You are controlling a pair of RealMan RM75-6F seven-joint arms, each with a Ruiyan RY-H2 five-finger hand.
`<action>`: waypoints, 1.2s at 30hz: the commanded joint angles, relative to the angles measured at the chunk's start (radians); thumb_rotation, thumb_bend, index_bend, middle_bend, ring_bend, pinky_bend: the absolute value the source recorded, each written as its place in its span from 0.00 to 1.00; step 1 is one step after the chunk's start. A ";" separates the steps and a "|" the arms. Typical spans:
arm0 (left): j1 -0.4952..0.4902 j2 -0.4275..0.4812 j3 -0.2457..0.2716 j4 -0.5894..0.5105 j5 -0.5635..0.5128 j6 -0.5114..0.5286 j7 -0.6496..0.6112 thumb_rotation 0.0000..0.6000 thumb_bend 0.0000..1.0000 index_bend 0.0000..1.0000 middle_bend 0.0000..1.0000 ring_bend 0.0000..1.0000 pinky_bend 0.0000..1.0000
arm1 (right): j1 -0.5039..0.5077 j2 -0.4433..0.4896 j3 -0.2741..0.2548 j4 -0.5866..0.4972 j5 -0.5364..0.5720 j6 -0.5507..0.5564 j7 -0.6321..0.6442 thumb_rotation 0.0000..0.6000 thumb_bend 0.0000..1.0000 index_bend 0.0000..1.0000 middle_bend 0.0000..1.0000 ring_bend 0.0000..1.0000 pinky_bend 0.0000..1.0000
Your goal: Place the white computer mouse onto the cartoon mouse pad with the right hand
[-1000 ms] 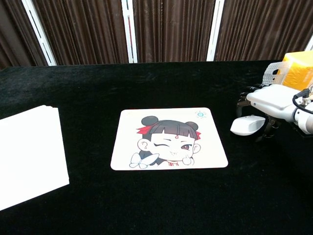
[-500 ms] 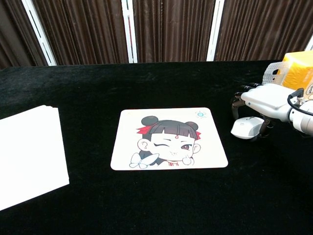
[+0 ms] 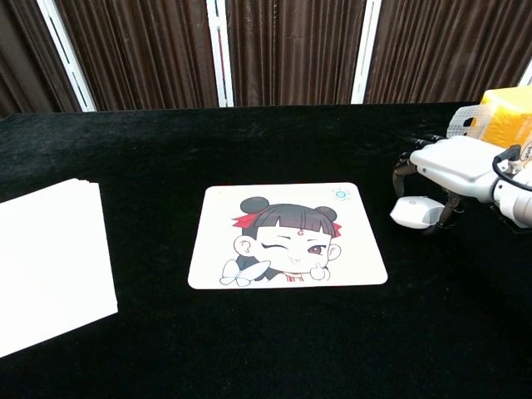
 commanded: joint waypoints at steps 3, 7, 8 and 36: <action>-0.001 0.001 0.001 -0.002 -0.001 -0.002 0.001 1.00 0.08 0.00 0.00 0.00 0.00 | 0.003 0.020 0.002 -0.036 -0.025 0.024 0.005 1.00 0.24 0.56 0.24 0.00 0.00; 0.000 0.001 0.001 -0.004 -0.002 -0.001 0.000 1.00 0.08 0.00 0.00 0.00 0.00 | 0.005 0.032 0.000 -0.068 -0.054 0.047 0.015 1.00 0.25 0.57 0.25 0.00 0.00; 0.000 0.001 0.001 -0.004 -0.002 -0.001 0.000 1.00 0.08 0.00 0.00 0.00 0.00 | 0.006 0.032 0.000 -0.075 -0.062 0.055 0.020 1.00 0.25 0.57 0.25 0.00 0.00; -0.002 0.008 0.004 -0.007 0.005 -0.006 -0.023 1.00 0.08 0.00 0.00 0.00 0.00 | 0.115 -0.296 0.064 0.188 -0.162 0.136 0.159 1.00 0.25 0.59 0.27 0.00 0.00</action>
